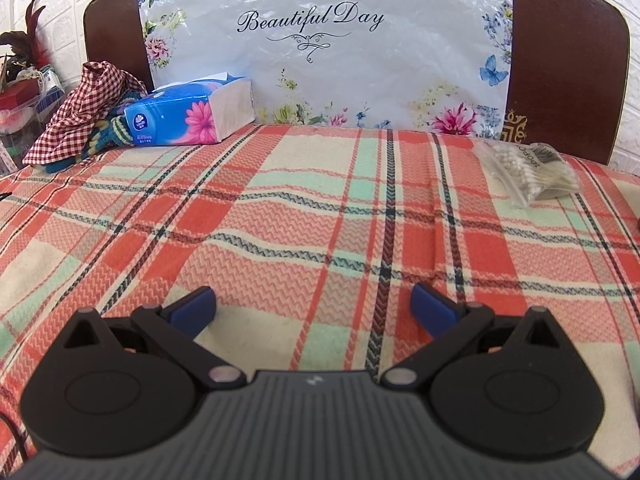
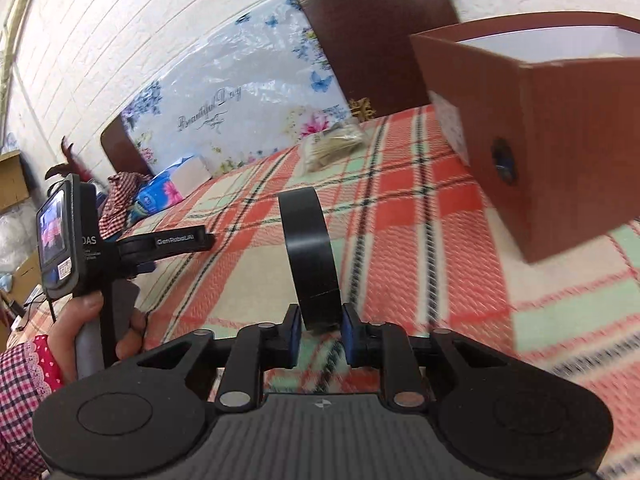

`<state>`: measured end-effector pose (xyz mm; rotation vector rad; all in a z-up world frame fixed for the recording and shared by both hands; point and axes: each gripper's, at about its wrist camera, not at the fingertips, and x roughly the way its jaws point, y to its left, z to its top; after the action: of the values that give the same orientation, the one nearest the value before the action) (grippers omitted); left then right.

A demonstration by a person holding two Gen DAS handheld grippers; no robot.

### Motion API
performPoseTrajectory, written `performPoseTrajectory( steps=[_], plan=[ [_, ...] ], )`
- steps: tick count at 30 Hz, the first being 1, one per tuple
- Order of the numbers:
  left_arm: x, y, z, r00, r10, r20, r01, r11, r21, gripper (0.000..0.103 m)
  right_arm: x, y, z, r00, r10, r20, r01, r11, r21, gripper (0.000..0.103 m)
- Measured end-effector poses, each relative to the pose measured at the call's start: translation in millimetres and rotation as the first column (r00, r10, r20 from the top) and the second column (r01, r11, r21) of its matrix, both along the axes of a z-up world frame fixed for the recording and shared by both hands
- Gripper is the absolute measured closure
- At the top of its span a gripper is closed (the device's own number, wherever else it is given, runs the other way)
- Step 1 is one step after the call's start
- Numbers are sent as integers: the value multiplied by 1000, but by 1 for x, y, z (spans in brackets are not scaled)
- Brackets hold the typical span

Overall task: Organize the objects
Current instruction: 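Grasp the black tape roll with the right gripper and set it flat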

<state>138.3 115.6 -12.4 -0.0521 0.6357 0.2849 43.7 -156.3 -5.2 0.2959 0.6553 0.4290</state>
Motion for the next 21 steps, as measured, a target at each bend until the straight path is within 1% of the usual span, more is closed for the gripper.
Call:
performPoseTrajectory(
  steps=[1,3,5,7,10,11,13,14,17,19,21],
  plan=[
    [-1,-1,0,1000,4,0,-4,1000,4,0,-2,-3,0,1000,-13,-2,13,1000,11,82],
    [-4,-3,1,1000,12,-1,-12,1000,15,0,-4,-9,-1,999,-49,1,49,998,36,75],
    [-7,-5,1,1000,21,0,-21,999,30,0,-8,-15,0,995,-95,9,94,994,58,62],
    [-12,-7,2,1000,28,0,-28,999,43,0,-10,-20,0,993,-121,8,120,991,64,61],
    [-22,-10,4,999,42,-11,-42,998,42,0,-17,-22,3,991,-135,25,134,990,42,56],
    [-27,-11,4,998,56,-17,-55,998,21,0,-20,-22,5,989,-142,40,141,990,23,45],
    [-37,-14,5,997,67,-28,-68,997,-33,0,-27,-24,8,984,-158,77,160,987,-17,32],
    [-42,-19,5,998,53,-29,-54,998,-39,0,-29,-25,9,983,-161,94,164,986,-34,28],
    [-50,-37,7,999,-33,-41,32,999,-41,0,-28,-24,11,983,-149,104,160,981,-110,28],
    [-52,-47,10,996,-76,-56,72,995,-70,0,-27,-22,11,987,-121,108,138,976,-166,28],
    [-51,-58,15,989,-128,-69,119,985,-125,1,-24,-17,10,991,-85,107,108,967,-229,28]
  ],
)
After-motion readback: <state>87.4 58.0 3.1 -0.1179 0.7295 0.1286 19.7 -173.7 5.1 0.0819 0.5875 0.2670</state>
